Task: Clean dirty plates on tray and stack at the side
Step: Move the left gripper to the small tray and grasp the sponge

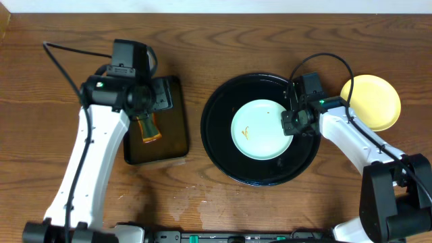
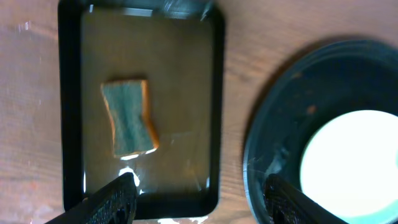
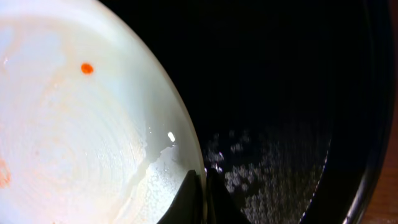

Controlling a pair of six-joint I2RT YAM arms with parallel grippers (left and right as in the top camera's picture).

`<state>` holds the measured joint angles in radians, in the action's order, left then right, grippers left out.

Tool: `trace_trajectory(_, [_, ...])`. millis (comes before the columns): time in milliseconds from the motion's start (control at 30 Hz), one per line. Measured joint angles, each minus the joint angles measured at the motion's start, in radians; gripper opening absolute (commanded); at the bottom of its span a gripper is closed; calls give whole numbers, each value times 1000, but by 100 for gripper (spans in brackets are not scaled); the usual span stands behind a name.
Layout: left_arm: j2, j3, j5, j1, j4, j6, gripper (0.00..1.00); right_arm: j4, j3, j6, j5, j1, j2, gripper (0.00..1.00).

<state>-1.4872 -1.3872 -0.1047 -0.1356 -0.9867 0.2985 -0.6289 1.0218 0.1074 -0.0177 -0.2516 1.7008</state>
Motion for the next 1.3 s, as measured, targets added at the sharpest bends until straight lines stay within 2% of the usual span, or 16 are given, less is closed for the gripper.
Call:
trace_trajectory(33, [-17,11,8,0,0,12,67,-6,0,2,0,0,0,5])
trace_trajectory(167, [-116,34,54,1,2,63,67,-16,0,5,3,0,0,20])
trace_trajectory(367, [-277,39,138,42,3,144,65,-27,0,10,5,0,0,21])
trace_trajectory(467, [-355,39,157,92,15,155,54,-34,0,10,7,0,0,21])
trace_trajectory(667, [-456,39,119,165,92,69,52,-36,0,10,7,0,0,21])
trace_trajectory(800, [-498,39,86,166,130,-5,41,-37,0,10,7,0,0,22])
trace_trajectory(833, [-508,39,73,166,142,-29,33,-36,0,10,7,0,0,22])
trace_trajectory(900, [-528,39,43,166,161,-67,8,-37,0,11,7,0,0,22])
trace_trajectory(933, [-533,38,27,166,165,-80,8,-36,0,11,7,0,0,22])
trace_trajectory(1167, [-533,29,-2,165,142,-118,8,-37,0,15,7,0,0,22])
trace_trajectory(1233, [-530,23,-2,165,119,-120,17,-37,0,15,7,0,0,22])
trace_trajectory(1300, [-513,22,-4,164,112,-130,34,-36,0,15,7,0,0,22])
